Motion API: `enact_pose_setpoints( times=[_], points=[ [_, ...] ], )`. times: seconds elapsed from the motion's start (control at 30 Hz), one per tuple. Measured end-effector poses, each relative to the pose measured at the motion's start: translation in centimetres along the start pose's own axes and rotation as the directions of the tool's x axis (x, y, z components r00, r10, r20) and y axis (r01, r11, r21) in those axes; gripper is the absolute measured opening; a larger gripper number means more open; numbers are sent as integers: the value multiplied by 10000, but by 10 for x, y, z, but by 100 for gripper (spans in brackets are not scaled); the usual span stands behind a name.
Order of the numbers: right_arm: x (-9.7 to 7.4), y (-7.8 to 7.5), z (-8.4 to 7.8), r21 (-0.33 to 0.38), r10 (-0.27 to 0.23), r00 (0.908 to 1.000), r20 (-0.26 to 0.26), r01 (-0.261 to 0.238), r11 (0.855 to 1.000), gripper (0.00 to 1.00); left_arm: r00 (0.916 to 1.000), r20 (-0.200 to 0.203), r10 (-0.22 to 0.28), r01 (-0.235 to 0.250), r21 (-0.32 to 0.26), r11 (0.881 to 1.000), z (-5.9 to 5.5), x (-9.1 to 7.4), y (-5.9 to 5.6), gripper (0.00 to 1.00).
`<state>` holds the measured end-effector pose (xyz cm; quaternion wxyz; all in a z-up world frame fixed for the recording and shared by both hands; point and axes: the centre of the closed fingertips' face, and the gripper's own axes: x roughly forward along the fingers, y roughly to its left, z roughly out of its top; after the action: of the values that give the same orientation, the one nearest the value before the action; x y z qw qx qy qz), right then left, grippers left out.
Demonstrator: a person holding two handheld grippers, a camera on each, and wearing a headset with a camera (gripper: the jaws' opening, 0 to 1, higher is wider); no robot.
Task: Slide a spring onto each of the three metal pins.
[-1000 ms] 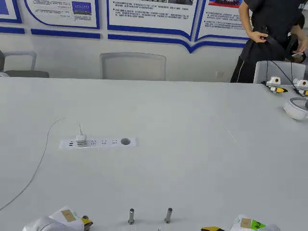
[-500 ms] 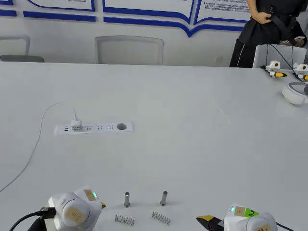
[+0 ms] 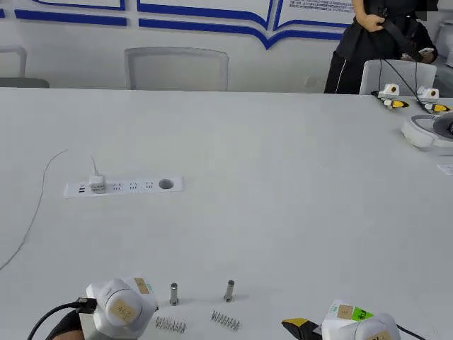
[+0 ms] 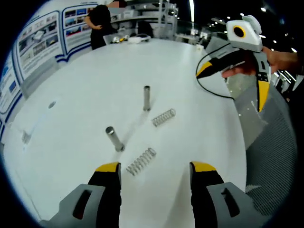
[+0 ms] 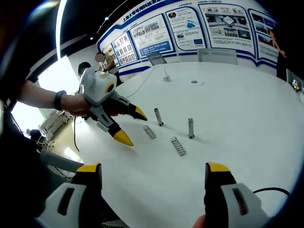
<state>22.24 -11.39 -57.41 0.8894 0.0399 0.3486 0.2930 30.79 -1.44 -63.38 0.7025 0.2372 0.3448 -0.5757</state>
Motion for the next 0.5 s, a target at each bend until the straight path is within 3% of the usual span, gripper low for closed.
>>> enact_pose_setpoints(
  times=[0.23, 0.5],
  points=[
    [-1, -1, -3, 115, -72, 10000, -10, 72, 9999, 91, 9997, -207, -143, 147, 186, 9997, -5, 11, 4, 47],
    [-3, -1, -2, 174, -143, 9999, -12, 143, 9997, 90, 9976, -640, -256, 278, 327, 9991, -19, 19, -3, 37]
  ],
)
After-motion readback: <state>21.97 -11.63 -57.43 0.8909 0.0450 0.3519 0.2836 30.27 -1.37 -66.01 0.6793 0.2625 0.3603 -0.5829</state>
